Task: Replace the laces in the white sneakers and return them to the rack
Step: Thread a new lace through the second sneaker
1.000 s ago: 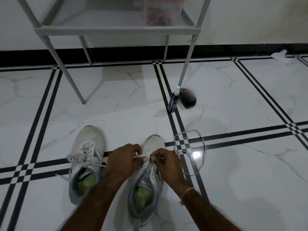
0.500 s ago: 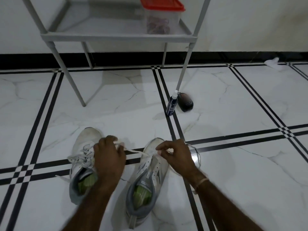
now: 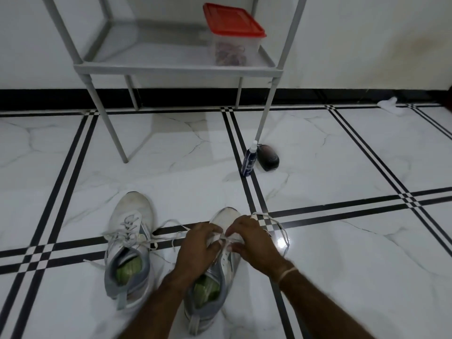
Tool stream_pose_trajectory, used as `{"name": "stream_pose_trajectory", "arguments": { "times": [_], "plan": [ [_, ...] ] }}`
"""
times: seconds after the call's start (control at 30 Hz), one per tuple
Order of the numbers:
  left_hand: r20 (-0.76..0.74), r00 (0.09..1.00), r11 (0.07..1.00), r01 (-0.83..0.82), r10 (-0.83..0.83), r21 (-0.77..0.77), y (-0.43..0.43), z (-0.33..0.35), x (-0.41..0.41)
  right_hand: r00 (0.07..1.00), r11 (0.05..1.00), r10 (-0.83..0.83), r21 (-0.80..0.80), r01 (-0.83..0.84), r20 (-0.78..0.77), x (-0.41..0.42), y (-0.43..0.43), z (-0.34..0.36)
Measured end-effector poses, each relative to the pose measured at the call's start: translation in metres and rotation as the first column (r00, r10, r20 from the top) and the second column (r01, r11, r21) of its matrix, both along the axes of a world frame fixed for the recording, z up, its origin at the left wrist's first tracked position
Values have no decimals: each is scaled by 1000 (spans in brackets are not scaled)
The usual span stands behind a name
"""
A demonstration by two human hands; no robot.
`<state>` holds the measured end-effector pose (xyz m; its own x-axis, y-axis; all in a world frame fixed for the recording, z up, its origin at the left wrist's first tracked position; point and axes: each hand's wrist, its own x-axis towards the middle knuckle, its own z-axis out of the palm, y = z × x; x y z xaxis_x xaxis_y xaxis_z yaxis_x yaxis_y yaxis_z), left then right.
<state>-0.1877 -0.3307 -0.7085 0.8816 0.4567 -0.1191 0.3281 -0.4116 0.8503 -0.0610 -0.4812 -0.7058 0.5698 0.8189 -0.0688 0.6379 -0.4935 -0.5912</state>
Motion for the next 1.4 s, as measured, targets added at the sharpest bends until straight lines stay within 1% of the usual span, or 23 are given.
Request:
{"name": "stream_pose_trajectory", "arguments": {
  "times": [0.1,0.17,0.23,0.3,0.37,0.43,0.47,0.53,0.6,0.67,0.7,0.73,0.8,0.83,0.87,0.9,0.93,1.0,1.07,1.17,1.27,1.33,1.4],
  "plan": [
    [-22,999,999,-40,40,-28,-5,2,-3,983,998,-9,-56,20,181,-7,4,-6],
    [-29,999,999,-46,46,-3,-7,1,-5,977,1000,-7,-21,12,214,-5,4,-9],
    [-2,999,997,-32,32,76,-9,1,-5,995,999,-30,43,26,100,1,4,-3],
    [40,999,995,-1,-3,105,-10,1,1,986,992,-60,104,77,-156,5,8,15],
    [70,992,990,-97,105,-101,-10,5,6,951,985,-63,134,108,-301,10,12,39],
    [-70,940,849,-331,333,-411,-3,5,9,921,971,-90,175,166,-379,18,9,59],
    [-112,899,765,-422,424,-487,1,3,8,898,957,-101,205,206,-428,21,5,66],
    [-11,884,786,-422,468,-452,3,4,4,898,954,-86,225,199,-431,26,1,73],
    [136,944,885,-223,301,-409,-3,22,9,935,985,-24,150,82,-354,22,10,72],
    [184,980,935,-2,72,-355,-8,36,21,945,992,13,126,30,-326,16,22,65],
    [197,980,950,25,40,-312,-7,35,23,939,988,6,146,47,-344,15,24,64],
    [185,974,945,-63,128,-322,1,34,24,923,981,-19,173,92,-383,16,24,65],
    [98,895,849,-371,435,-376,23,26,19,893,959,-87,206,195,-442,23,12,67],
    [65,827,808,-525,559,-266,34,19,13,894,956,-101,205,208,-437,25,7,67],
    [71,781,784,-619,620,-44,39,15,6,904,963,-94,192,189,-418,26,5,66],
    [107,791,780,-611,602,133,38,17,3,921,975,-76,166,149,-381,23,7,64],
    [171,865,843,-499,471,203,30,21,6,937,984,-49,143,104,-346,20,13,60],
    [198,971,975,-167,136,149,9,30,15,954,990,5,134,37,-301,12,25,53],
    [201,979,992,7,-31,122,-2,32,16,956,985,30,171,21,-292,10,32,51],
    [184,945,950,-292,269,112,24,26,4,933,979,-35,177,105,-358,20,16,61],
    [116,871,810,-487,477,326,46,23,-13,919,975,-66,170,142,-388,28,-1,60],
    [113,933,849,-359,343,387,30,30,-4,916,977,-37,177,117,-400,19,8,57],
    [89,991,964,-119,100,237,5,34,9,911,973,8,213,88,-413,9,24,53]
  ]
}}
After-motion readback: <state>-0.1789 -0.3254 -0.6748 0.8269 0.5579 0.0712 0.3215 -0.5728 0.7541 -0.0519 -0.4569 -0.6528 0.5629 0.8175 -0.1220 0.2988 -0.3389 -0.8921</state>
